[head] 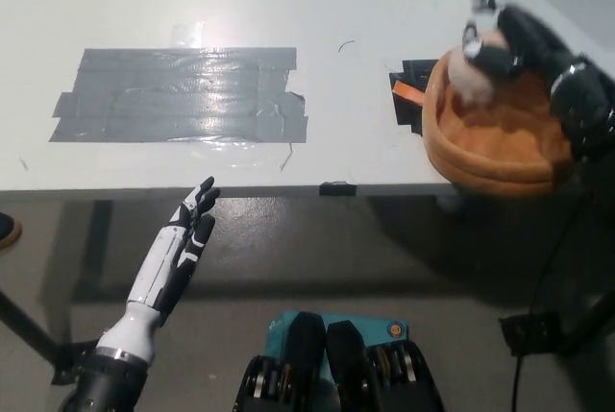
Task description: An emotional support dumpling is kept in a soft plate infront in the middle of the desk infront of the robot. The robot extends its right arm to pick up the dumpling and hands it to a person
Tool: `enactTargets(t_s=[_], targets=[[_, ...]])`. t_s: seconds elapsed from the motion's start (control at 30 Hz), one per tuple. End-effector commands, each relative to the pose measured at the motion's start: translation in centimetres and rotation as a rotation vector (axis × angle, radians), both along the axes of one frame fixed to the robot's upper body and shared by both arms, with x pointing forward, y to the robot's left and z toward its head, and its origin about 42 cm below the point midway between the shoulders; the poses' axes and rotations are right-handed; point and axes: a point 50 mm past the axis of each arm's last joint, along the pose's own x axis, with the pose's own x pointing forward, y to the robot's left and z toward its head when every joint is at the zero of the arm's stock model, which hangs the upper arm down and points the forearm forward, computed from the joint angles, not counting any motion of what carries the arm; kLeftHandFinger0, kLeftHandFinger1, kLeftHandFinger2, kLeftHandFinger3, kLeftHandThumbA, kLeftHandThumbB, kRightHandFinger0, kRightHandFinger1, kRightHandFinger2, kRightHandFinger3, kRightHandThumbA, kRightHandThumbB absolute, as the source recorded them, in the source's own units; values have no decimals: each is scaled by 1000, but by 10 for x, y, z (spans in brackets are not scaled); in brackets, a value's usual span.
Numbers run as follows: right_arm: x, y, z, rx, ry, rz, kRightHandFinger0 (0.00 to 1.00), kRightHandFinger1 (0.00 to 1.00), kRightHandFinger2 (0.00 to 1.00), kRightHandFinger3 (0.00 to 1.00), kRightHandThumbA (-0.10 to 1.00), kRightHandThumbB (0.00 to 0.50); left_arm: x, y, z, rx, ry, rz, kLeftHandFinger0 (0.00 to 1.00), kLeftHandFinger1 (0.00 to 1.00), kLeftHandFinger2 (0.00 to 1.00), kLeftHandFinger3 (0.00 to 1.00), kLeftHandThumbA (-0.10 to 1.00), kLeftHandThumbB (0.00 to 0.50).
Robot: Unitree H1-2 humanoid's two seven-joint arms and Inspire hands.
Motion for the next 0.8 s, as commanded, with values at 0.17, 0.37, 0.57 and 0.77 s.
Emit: enactTargets(t_s=[0.17,0.37,0.57,0.77], targets=[[-18,15,101,310,-252,82,207,695,996,988,-100,159,10,2,15,26,-57,-7,1000,1000,1000,1000,1000,54],[-28,26,116,362,-264,85,261,735,1000,949,-100,153,10,1,15,21,-57,-7,1000,1000,1000,1000,1000,48],[-37,41,110,413,-242,93,262,733,1000,946,-100,142,0,0,7,16,-32,-10,1000,1000,1000,1000,1000,41],[-35,53,103,412,-234,83,221,686,996,947,-100,153,-4,0,4,19,-24,-6,1000,1000,1000,1000,1000,39]])
